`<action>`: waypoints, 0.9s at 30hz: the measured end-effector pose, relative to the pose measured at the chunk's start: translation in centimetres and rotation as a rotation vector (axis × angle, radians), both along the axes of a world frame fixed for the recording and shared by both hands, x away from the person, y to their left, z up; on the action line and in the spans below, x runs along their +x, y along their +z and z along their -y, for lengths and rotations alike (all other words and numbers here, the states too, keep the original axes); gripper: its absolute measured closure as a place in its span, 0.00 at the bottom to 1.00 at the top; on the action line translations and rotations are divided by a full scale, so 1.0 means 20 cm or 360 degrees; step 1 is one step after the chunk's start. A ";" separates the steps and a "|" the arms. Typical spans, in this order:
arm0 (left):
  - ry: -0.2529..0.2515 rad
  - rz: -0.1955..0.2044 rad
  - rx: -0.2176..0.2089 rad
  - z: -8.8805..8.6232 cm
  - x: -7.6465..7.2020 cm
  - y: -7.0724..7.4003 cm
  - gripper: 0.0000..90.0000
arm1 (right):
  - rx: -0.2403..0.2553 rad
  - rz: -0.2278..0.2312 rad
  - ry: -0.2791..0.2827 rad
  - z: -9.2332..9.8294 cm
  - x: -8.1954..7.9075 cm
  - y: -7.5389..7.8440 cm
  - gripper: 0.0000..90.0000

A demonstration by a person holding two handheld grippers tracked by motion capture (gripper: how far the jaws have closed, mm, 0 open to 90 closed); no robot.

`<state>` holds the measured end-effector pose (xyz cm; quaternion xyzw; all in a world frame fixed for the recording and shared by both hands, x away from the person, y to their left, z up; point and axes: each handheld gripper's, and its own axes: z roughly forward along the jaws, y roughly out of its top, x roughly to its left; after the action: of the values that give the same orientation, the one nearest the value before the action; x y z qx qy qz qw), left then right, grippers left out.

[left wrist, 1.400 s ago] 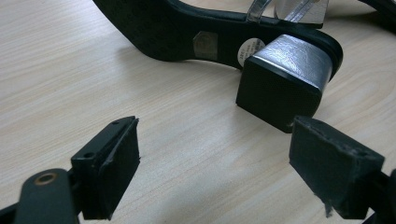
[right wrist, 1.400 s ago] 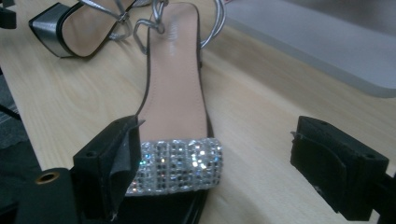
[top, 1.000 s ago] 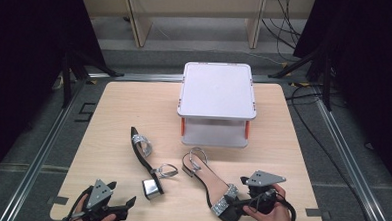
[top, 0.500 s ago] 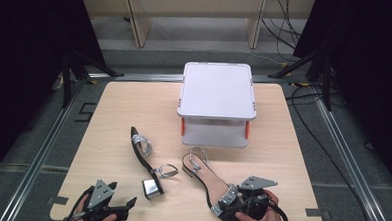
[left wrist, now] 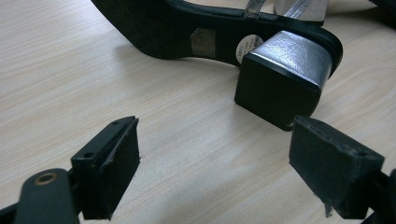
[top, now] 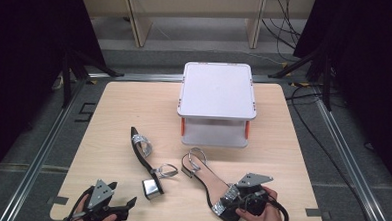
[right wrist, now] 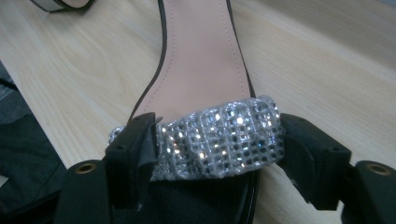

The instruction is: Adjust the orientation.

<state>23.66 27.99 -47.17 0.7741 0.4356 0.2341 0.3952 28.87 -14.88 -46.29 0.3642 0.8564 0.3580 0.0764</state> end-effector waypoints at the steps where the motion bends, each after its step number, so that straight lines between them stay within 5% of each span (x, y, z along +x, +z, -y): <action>1: 0.0000 0.0000 0.0000 0.00 0.00 0.00 0.18 | 0.0000 0.0000 0.0000 0.00 0.00 0.00 0.36; 13: -0.0013 0.0009 0.0055 -0.01 0.01 0.00 0.18 | -0.0003 -0.0175 0.0124 0.10 0.19 0.03 0.38; 15: -0.0005 -0.0002 0.0051 -0.01 0.01 0.00 0.18 | -0.0015 -0.0119 0.0053 0.11 0.18 0.04 0.42; 17: 0.0004 -0.0004 0.0023 -0.01 0.01 0.00 0.18 | 0.0003 -0.0140 0.0035 0.11 0.17 0.05 0.32; 19: 0.0001 0.0001 0.0004 0.00 0.01 0.00 0.18 | 0.0046 -0.0077 -0.0028 0.09 0.13 0.05 0.20; 21: -0.0019 -0.0002 0.0061 -0.01 0.01 0.00 0.18 | 0.0091 -0.0127 -0.0012 0.09 0.12 0.04 0.21; 22: 0.0002 0.0000 0.0005 0.00 0.00 0.00 0.18 | 0.0078 -0.0149 -0.0056 0.07 0.11 0.02 0.22; 24: 0.0014 -0.0002 -0.0002 0.00 0.00 0.00 0.18 | 0.0053 -0.0148 -0.0100 0.06 0.11 0.01 0.22; 25: 0.0004 0.0006 -0.0002 0.00 0.00 0.00 0.18 | 0.0096 -0.0209 -0.0120 0.07 0.10 0.01 0.21; 27: 0.0000 -0.0003 0.0021 -0.01 0.00 0.00 0.18 | 0.0091 -0.0132 -0.0100 0.08 0.11 0.00 0.24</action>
<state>23.76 28.10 -47.18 0.7768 0.4345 0.2363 0.3898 31.11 -16.38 -46.25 0.4076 0.8364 0.3642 0.0418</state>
